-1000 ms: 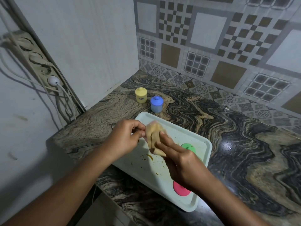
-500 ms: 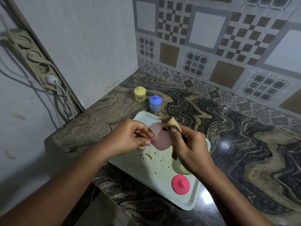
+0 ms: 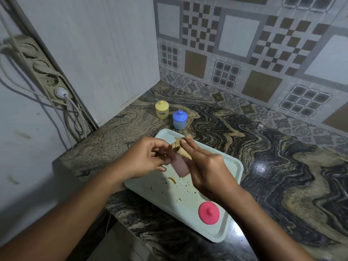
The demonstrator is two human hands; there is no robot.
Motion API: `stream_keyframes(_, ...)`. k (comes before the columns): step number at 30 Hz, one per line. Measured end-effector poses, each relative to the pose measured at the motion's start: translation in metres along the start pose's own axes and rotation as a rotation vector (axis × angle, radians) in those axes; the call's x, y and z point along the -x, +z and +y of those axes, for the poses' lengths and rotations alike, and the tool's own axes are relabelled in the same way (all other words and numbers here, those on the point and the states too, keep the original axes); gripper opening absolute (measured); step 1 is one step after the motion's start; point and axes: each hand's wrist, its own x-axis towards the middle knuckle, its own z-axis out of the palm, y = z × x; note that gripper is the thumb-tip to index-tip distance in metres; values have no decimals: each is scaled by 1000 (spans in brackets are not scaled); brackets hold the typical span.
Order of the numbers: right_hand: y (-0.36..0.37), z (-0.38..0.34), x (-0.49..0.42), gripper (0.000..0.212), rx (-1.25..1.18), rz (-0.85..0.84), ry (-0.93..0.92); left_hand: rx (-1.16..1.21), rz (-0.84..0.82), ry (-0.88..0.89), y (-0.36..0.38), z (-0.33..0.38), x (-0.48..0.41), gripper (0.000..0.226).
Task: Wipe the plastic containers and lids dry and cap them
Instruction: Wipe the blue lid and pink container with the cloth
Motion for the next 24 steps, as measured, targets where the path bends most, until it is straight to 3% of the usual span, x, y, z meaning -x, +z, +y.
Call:
stream_keyframes(5,-7,2,5,49,-12,23,-50,-40,102,37,-3,1,-3,38)
stream_keyframes(10,-9,18,30,41,-18,-102,-54,-102,172,46,-16,-1,-5,26)
stream_keyframes(13,-15,24,40,27,-66,-168,51,-298,139,102,-23,-3,-5,20)
stream_keyframes(15,-24,18,34,18,-149,-53,244,-406,114,149,-25,-3,-6,19)
stream_keyframes(17,-33,11,23,32,-188,155,360,-411,96,172,-23,-1,-6,16)
stream_keyframes(20,-39,-6,1,32,-215,301,268,-375,111,191,-15,3,-6,12)
stream_keyframes(24,-23,-19,-11,37,-70,150,35,-113,99,105,-9,8,-7,20)
